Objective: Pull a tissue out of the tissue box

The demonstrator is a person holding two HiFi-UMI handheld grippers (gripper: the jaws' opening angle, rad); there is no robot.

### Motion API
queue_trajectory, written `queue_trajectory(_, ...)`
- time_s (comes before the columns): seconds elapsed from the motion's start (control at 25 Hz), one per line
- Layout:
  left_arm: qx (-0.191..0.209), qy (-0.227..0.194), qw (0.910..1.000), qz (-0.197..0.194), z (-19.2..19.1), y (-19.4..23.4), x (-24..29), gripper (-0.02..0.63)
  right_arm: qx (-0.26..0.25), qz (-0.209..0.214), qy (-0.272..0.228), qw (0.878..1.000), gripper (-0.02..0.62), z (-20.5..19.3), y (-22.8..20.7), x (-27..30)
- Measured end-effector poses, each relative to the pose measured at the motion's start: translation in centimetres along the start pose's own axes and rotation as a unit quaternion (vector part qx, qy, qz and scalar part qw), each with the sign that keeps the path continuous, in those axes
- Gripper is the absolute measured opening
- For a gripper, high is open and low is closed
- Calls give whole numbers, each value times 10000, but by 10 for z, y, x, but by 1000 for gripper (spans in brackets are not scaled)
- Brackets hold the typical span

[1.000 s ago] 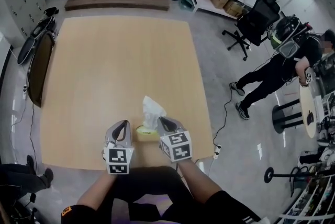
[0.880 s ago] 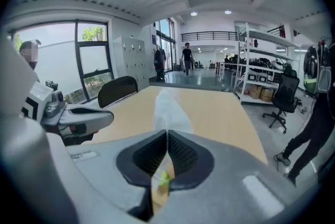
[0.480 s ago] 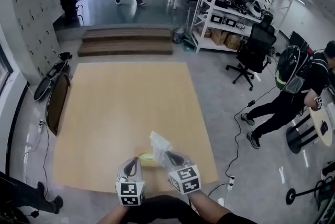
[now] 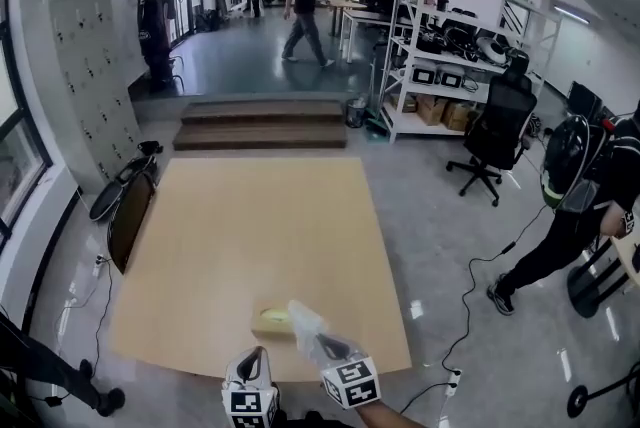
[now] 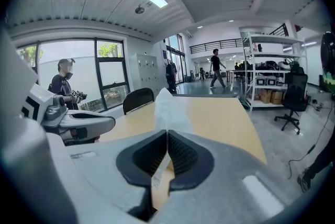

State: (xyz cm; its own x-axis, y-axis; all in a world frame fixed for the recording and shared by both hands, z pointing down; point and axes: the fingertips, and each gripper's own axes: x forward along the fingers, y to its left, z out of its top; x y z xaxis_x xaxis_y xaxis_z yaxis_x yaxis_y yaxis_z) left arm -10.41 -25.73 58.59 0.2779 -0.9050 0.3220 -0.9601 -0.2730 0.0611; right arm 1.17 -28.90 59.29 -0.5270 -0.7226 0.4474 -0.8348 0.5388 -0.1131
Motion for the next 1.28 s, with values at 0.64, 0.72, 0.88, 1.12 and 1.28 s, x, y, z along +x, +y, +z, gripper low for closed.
queue_trajectory(0.64,-51,-116,9999,-63,0,-34,-34,18,-171,-100,-34,9998,0,-15,19,-48)
queue_trajectory(0.72,-49,-104,9998,-139,-2,-34,-43,18,-165,-160,-5,9997,0,-20,27,-52)
queue_trajectory(0.88,46,-165,9998,-104,-5,-24,-72,18,-193,-229,-51,9995,0,-29,52,-60)
queue_trajectory(1.12,60,-183,9998,-114,-25,-11,-132,18,-152,-234,17,9996,0,-52,109,-88)
queue_trajectory(1.28,-17,-168,9997,-177,-44,-10,-170,18,-148,-313,55,9994,0,-73,142,-114)
